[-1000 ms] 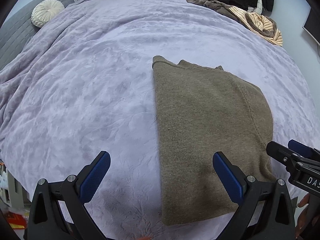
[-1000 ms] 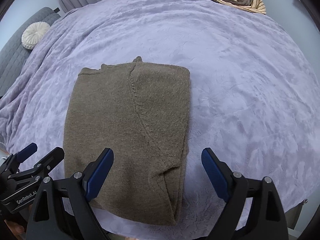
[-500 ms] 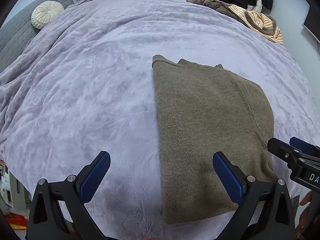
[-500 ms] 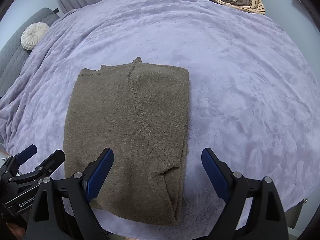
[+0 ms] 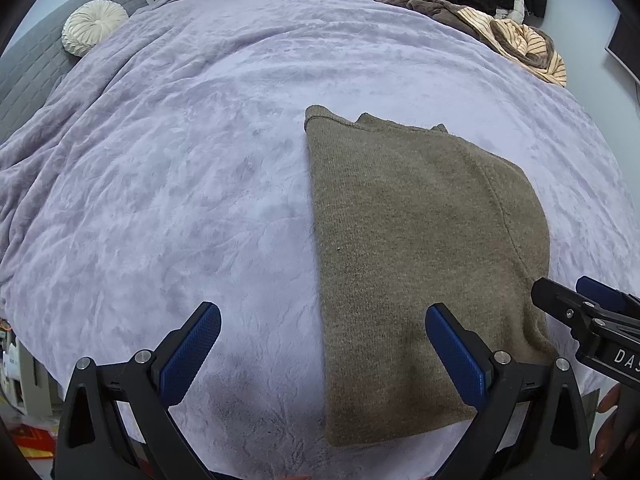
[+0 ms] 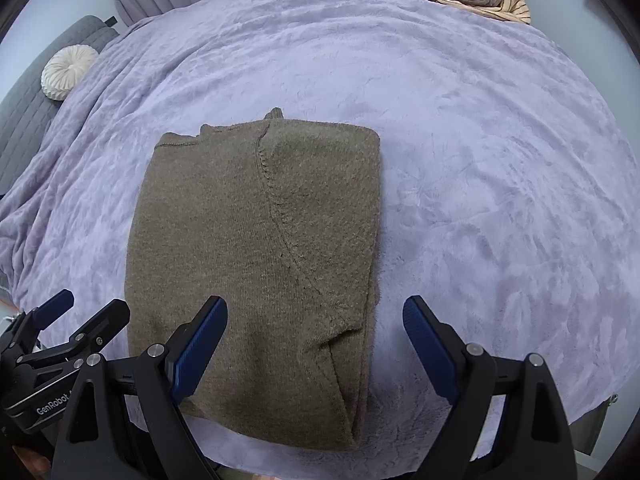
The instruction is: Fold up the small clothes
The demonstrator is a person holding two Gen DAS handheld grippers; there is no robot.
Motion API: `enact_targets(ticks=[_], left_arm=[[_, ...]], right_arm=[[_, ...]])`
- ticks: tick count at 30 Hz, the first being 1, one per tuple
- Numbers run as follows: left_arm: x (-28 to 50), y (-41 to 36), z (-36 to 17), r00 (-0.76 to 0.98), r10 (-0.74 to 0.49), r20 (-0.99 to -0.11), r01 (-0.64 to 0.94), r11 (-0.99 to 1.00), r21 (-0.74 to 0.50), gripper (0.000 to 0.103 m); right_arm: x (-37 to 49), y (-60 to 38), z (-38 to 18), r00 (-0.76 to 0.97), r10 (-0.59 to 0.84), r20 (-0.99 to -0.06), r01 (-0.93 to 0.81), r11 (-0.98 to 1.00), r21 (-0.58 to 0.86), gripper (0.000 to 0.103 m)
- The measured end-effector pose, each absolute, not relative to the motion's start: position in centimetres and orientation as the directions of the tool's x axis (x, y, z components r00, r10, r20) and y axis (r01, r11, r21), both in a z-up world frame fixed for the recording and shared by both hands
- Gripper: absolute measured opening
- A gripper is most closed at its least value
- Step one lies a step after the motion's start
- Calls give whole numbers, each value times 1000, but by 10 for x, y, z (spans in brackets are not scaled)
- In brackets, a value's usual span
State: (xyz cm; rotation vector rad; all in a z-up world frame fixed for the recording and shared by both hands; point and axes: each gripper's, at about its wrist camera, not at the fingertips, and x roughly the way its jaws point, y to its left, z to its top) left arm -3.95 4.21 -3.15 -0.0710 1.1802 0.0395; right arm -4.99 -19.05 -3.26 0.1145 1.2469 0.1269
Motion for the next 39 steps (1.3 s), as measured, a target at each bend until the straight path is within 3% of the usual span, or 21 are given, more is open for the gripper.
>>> enact_targets(ticks=[39], left_arm=[[-38,44,-38,381,15,-925,-58,998,-7,102]], right_arm=[[-51,-184,-38,314,111,-943,-43,994,103,91]])
